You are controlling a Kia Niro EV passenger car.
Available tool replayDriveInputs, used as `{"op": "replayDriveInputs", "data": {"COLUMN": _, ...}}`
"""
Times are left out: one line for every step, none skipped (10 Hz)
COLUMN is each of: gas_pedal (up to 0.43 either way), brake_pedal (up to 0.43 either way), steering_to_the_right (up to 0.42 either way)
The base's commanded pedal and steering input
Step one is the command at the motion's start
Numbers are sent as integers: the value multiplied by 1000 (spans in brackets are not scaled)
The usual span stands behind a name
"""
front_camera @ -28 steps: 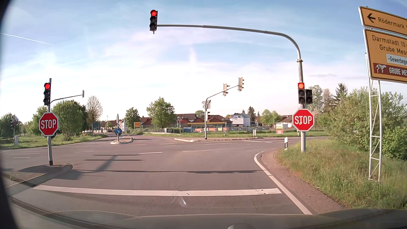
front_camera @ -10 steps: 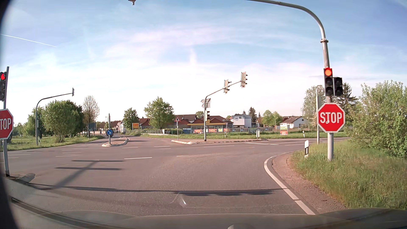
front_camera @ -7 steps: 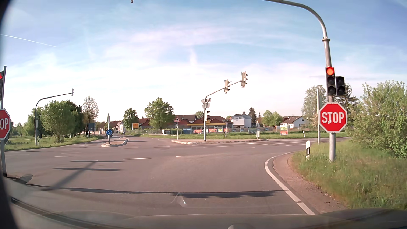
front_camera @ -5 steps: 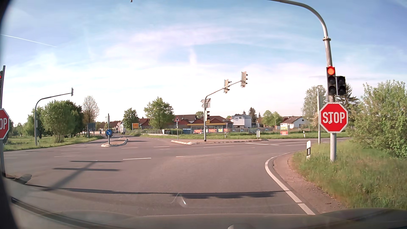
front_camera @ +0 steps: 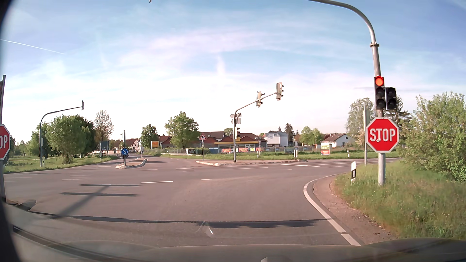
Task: Follow the waypoints while adhering to traffic rules and regulations
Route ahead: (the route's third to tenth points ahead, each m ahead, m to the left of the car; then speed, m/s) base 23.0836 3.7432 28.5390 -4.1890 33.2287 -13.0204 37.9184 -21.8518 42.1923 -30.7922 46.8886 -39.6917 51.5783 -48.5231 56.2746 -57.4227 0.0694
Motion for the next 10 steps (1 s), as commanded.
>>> {"op": "replayDriveInputs", "data": {"gas_pedal": 0, "brake_pedal": 220, "steering_to_the_right": -5}}
{"op": "replayDriveInputs", "data": {"gas_pedal": 0, "brake_pedal": 220, "steering_to_the_right": -5}}
{"op": "replayDriveInputs", "data": {"gas_pedal": 0, "brake_pedal": 220, "steering_to_the_right": -4}}
{"op": "replayDriveInputs", "data": {"gas_pedal": 0, "brake_pedal": 226, "steering_to_the_right": -5}}
{"op": "replayDriveInputs", "data": {"gas_pedal": 0, "brake_pedal": 232, "steering_to_the_right": -5}}
{"op": "replayDriveInputs", "data": {"gas_pedal": 0, "brake_pedal": 232, "steering_to_the_right": -5}}
{"op": "replayDriveInputs", "data": {"gas_pedal": 0, "brake_pedal": 232, "steering_to_the_right": -5}}
{"op": "replayDriveInputs", "data": {"gas_pedal": 0, "brake_pedal": 232, "steering_to_the_right": -5}}
{"op": "replayDriveInputs", "data": {"gas_pedal": 0, "brake_pedal": 232, "steering_to_the_right": -4}}
{"op": "replayDriveInputs", "data": {"gas_pedal": 0, "brake_pedal": 232, "steering_to_the_right": -5}}
